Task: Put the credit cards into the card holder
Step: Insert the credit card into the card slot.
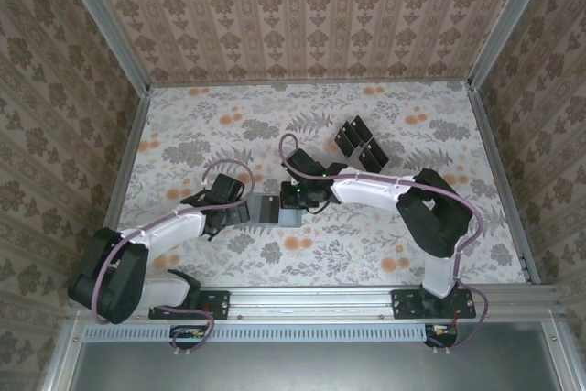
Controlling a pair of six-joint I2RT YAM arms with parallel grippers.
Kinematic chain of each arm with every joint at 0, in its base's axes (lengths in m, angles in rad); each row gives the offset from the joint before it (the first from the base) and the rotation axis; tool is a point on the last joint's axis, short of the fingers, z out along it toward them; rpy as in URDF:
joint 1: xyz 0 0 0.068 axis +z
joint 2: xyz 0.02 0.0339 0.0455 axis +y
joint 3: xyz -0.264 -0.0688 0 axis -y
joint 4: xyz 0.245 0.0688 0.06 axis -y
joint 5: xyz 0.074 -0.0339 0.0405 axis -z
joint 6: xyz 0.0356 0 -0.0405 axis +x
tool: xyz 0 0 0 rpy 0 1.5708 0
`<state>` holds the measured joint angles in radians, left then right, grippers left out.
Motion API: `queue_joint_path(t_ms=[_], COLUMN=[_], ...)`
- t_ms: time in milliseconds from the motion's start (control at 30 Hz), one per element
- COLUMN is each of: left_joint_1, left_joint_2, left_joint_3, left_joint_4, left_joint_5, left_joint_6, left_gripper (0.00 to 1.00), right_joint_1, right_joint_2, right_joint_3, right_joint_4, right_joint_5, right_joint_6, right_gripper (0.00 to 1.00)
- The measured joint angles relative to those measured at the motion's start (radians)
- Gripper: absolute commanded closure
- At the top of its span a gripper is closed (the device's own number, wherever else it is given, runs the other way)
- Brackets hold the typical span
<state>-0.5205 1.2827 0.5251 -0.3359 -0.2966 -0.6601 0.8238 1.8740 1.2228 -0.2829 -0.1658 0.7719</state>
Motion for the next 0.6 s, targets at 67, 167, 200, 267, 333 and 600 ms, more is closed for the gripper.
queue_joint_path(t_ms=[67, 167, 200, 267, 333, 600], left_joint_1=[0.001, 0.005, 0.005, 0.005, 0.005, 0.005], left_joint_2=[0.005, 0.012, 0.014, 0.019, 0.026, 0.04], left_joint_3=[0.001, 0.001, 0.001, 0.001, 0.001, 0.001], left_joint_4=[0.002, 0.008, 0.01, 0.014, 0.021, 0.037], left_joint_5=[0.0, 0.0, 0.001, 0.001, 0.004, 0.009], left_joint_6=[-0.002, -0.003, -0.004, -0.007, -0.01, -0.018], left_gripper=[0.0, 0.0, 0.0, 0.0, 0.0, 0.0], right_joint_1=[0.007, 0.015, 0.018, 0.019, 0.022, 0.024], right_joint_2=[0.021, 0.046, 0.055, 0.071, 0.084, 0.116], right_joint_3=[0.007, 0.017, 0.024, 0.035, 0.045, 0.077], right_joint_4=[-0.015, -0.029, -0.033, -0.035, -0.035, -0.035], right_joint_5=[0.002, 0.002, 0.002, 0.001, 0.001, -0.002], right_joint_6=[-0.007, -0.011, -0.011, -0.011, -0.011, -0.011], right_gripper=[0.99, 0.99, 0.99, 0.99, 0.99, 0.99])
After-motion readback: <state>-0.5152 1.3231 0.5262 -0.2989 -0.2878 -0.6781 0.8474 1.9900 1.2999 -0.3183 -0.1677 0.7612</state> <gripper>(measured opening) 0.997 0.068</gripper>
